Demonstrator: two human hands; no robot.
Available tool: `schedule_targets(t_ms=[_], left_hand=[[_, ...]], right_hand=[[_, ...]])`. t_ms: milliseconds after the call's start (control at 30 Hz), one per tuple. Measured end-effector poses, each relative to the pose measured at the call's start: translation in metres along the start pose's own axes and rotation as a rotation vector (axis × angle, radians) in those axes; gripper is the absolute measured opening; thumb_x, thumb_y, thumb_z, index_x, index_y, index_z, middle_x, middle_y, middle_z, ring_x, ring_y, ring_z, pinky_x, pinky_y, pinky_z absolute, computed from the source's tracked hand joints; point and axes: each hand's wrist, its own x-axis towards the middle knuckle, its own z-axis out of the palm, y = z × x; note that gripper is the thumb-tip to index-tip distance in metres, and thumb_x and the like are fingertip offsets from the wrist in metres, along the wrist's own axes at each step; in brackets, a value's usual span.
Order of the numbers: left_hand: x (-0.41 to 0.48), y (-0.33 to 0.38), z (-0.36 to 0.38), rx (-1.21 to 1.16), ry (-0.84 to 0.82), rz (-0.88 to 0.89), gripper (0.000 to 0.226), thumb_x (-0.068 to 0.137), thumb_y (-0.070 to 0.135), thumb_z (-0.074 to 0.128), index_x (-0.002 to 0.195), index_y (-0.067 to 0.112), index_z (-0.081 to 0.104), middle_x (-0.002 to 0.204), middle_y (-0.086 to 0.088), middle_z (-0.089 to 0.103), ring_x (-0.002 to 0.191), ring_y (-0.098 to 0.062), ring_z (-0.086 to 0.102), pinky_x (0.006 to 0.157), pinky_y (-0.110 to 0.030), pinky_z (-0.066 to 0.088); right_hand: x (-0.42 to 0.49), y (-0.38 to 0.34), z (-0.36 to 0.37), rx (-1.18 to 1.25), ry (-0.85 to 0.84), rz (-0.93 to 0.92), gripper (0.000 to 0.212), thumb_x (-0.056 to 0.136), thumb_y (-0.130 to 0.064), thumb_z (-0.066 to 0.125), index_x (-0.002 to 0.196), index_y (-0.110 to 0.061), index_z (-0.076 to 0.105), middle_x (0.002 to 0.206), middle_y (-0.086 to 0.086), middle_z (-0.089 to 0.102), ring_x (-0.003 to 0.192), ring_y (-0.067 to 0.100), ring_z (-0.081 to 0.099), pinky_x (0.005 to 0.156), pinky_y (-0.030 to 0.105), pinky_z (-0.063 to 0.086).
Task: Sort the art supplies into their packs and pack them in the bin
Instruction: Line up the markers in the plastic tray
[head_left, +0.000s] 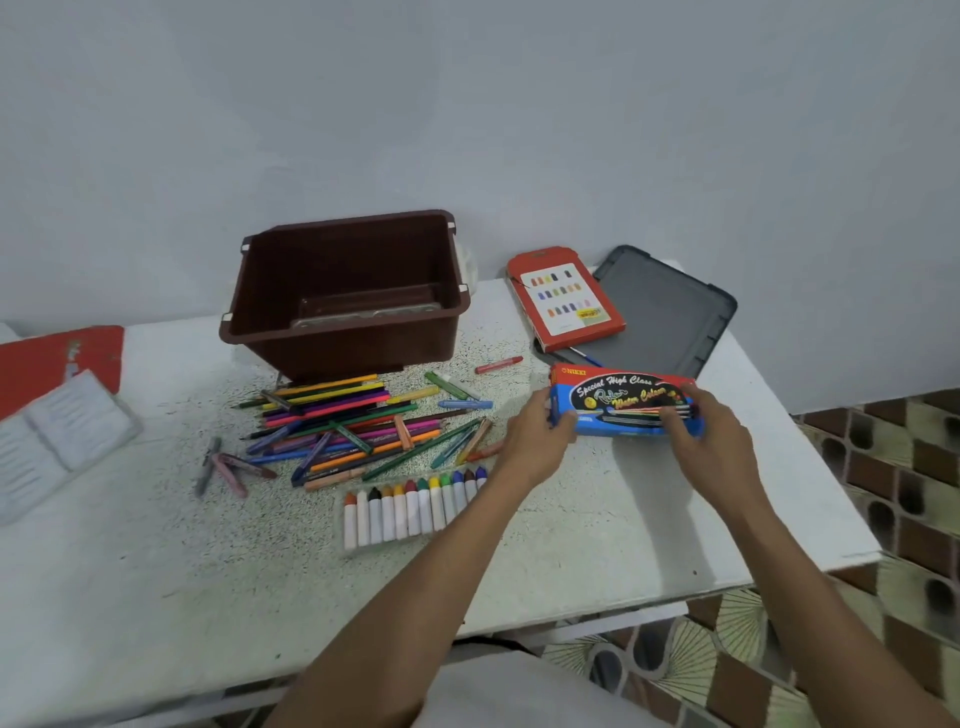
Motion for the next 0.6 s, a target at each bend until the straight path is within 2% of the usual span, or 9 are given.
schedule_targets(t_ms=[133,200,267,333,400,500,600], left_hand=[[-0.024,-0.013,-0.027,-0.199,0.072,-0.061,0.034,0.100,0.019,0.052,0.133,0.023,0.048,0.120,0.000,0.064,0.099,-0.019,0.068,0.076,-0.033,0.053],[-0.040,-0.023,-0.045,-0.275,0.093,-0.083,0.029,0.100,0.015,0.051,0.129,0.023,0.052,0.118,0.002,0.065,0.099,-0.016,0.067,0.074,-0.026,0.051],[-0.055,-0.030,-0.064,-0.316,0.138,-0.111,0.025,0.101,0.013,0.049,0.122,0.023,0.056,0.116,0.000,0.064,0.100,-0.016,0.065,0.077,-0.026,0.054],[-0.071,-0.037,-0.081,-0.343,0.181,-0.156,0.021,0.099,0.010,0.048,0.108,0.025,0.060,0.113,-0.003,0.063,0.099,-0.018,0.064,0.081,-0.031,0.057],[-0.088,-0.043,-0.097,-0.405,0.185,-0.192,0.025,0.096,0.006,0.049,0.098,0.028,0.060,0.108,-0.002,0.064,0.098,-0.021,0.064,0.084,-0.036,0.057],[-0.109,-0.059,-0.115,-0.470,0.130,-0.192,0.028,0.092,0.008,0.054,0.117,0.021,0.061,0.116,-0.007,0.068,0.100,-0.023,0.066,0.072,-0.035,0.056],[-0.125,-0.068,-0.127,-0.560,0.125,-0.122,0.046,0.081,0.023,0.062,0.127,0.019,0.058,0.119,-0.008,0.066,0.097,-0.020,0.065,0.067,-0.033,0.055]], right_hand=[[-0.029,-0.009,0.013,0.192,0.054,0.050,0.036,0.097,-0.030,0.056,0.132,-0.019,0.057,0.130,0.010,0.056,0.116,0.027,0.053,0.096,0.047,0.048],[-0.043,-0.018,0.021,0.308,0.041,0.099,0.033,0.098,-0.030,0.055,0.130,-0.024,0.058,0.127,0.004,0.058,0.108,0.020,0.056,0.085,0.037,0.052],[-0.054,-0.027,0.031,0.405,0.013,0.116,0.026,0.098,-0.026,0.055,0.123,-0.028,0.061,0.117,-0.001,0.064,0.092,0.010,0.059,0.070,0.026,0.048],[-0.064,-0.036,0.045,0.459,-0.033,0.104,0.022,0.098,-0.024,0.056,0.118,-0.028,0.064,0.113,-0.003,0.066,0.088,0.005,0.059,0.065,0.022,0.045],[-0.073,-0.042,0.058,0.464,-0.082,0.090,0.022,0.097,-0.024,0.057,0.117,-0.026,0.066,0.115,-0.004,0.064,0.093,0.008,0.059,0.065,0.020,0.044],[-0.081,-0.049,0.073,0.424,-0.179,0.070,0.020,0.097,-0.025,0.057,0.115,-0.026,0.066,0.115,-0.003,0.062,0.094,0.009,0.058,0.065,0.014,0.042],[-0.087,-0.056,0.082,0.401,-0.284,0.034,0.019,0.097,-0.023,0.057,0.113,-0.026,0.066,0.110,-0.003,0.065,0.085,0.006,0.059,0.058,0.009,0.043]])
